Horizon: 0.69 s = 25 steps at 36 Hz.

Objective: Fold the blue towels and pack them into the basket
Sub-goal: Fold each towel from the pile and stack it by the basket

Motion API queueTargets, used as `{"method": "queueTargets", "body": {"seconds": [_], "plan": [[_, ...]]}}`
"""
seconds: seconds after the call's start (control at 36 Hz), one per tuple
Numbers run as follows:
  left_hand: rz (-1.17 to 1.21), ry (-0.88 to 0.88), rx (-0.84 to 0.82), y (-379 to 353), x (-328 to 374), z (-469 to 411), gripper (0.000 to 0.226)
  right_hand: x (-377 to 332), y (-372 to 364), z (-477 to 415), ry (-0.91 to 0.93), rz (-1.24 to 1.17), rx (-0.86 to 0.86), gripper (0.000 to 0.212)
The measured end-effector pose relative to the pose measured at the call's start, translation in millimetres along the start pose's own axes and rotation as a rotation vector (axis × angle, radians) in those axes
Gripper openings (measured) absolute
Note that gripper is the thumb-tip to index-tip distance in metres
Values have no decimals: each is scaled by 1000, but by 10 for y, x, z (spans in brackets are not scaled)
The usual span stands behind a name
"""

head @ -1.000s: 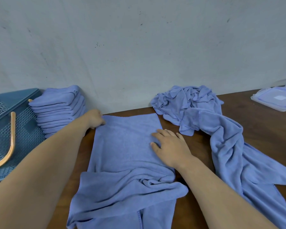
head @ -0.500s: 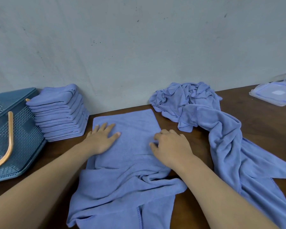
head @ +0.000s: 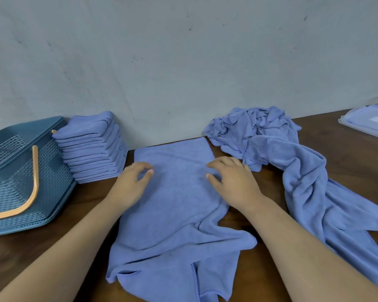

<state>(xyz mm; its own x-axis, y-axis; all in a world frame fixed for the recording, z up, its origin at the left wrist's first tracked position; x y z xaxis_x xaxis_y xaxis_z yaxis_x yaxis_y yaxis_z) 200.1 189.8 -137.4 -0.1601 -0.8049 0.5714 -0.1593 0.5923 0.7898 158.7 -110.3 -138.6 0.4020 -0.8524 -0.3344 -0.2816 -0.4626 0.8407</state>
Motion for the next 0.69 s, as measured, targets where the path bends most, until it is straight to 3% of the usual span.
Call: {"method": "queueTargets", "body": {"seconds": [0.14, 0.25, 0.36, 0.44, 0.58, 0.69], "plan": [[11, -126, 44, 348, 38, 1238, 18, -148, 20, 78, 47, -130, -27, 25], [78, -50, 77, 527, -143, 1829, 18, -286, 55, 147, 91, -251, -47, 19], [106, -83, 98, 610, -3, 2117, 13, -393, 167, 250, 123, -336, -41, 17], [90, -148, 95, 629, 238, 2285, 11, -413, 367, 450, 119, -345, 66, 16], [-152, -349, -27, 313, 606, 2548, 7, -518, 670, 972, 140, -310, 237, 11], [-227, -278, -45, 239, 562, 2530, 24, -568, 774, 1374, 133, -350, 254, 11]]}}
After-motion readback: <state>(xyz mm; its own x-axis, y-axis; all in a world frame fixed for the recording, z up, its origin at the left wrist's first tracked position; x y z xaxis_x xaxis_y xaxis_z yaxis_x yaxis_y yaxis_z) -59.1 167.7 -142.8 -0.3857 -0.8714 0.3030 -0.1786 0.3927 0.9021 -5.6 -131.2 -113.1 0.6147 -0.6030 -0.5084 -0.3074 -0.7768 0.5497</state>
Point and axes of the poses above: each hand's wrist, its own z-axis away from the middle knuckle, its own y-axis out of the back of the hand, x = y × z, the point moved 10 cm from there along -z, towards the middle knuckle, and after that the axes turned 6 degrees about y, right-handed, at the moved point
